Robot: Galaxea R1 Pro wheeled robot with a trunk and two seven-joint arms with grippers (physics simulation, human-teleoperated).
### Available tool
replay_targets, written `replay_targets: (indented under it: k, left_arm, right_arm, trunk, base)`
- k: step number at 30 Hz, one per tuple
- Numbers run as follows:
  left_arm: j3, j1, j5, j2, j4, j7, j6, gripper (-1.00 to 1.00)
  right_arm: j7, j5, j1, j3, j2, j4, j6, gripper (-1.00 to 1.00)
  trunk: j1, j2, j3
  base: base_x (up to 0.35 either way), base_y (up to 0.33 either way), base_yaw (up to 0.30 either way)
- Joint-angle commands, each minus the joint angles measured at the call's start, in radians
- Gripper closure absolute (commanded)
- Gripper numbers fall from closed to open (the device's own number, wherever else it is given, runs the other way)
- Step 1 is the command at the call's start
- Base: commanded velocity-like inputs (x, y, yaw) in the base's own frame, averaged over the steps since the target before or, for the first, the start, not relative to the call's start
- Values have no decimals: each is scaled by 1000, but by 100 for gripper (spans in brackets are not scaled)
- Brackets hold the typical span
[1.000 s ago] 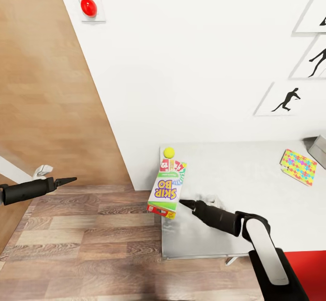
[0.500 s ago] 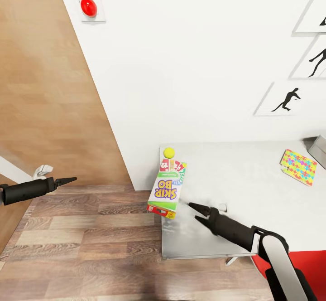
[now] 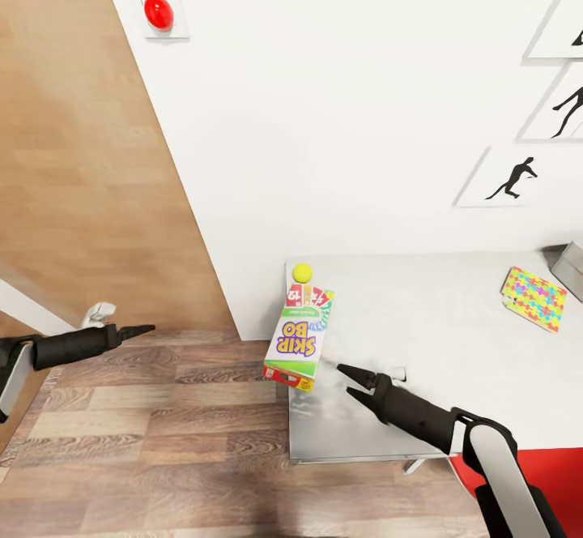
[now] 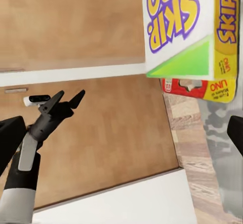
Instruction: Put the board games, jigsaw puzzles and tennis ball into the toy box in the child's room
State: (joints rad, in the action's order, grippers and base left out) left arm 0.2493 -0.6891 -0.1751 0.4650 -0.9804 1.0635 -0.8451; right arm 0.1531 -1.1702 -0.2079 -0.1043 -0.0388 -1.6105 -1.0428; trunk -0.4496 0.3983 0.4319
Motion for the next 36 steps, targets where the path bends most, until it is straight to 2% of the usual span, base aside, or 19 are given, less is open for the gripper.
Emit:
replay_targets:
  k: [1,3,7,10,12,18,25,36]
  left_arm:
    - [-2,-3,-3,-10,26,1,-5,-100]
    - [-5,-9,-6,-23,68,3,-5,-100]
    - [-5,-14,-13,-30,105,18,-10,-100]
    - [-4,-15,-14,-33,146,36,-10,-100]
    - [-4,-15,-15,-36,177,59,-8,-100]
    - [-7,-15,-15,-73,216,190,-9,-100]
    - [-15,-15,-13,-86,206,318,-9,-100]
    - [-33,-15,-14,-88,202,347,-5,-100]
  right_arm:
    - [25,11,-1,-2,-1,0,-4,-100]
    - [67,11,-1,-6,-2,0,-4,-100]
    - [142,13,-1,-13,-3,0,-4,-100]
    - [164,13,0,-14,-4,0,-4,-100]
    - [170,14,0,-14,-4,0,-4,-100]
    - [175,14,1,-15,-4,0,-4,-100]
    - [175,14,1,-17,-4,0,-4,-100]
    - [177,12,1,-15,-6,0,-4,-100]
  trunk:
    - [0,2,1]
    - [0,2,1]
    - [0,2,1]
    - [0,2,1]
    - [0,2,1]
    - [0,2,1]
    - [0,2,1]
    - [0,2,1]
  base:
    - [0,0,0]
    - [0,0,0]
    - [0,0,0]
    - [0,0,0]
    - [0,0,0]
    - [0,0,0]
    - [0,0,0]
    - [0,0,0]
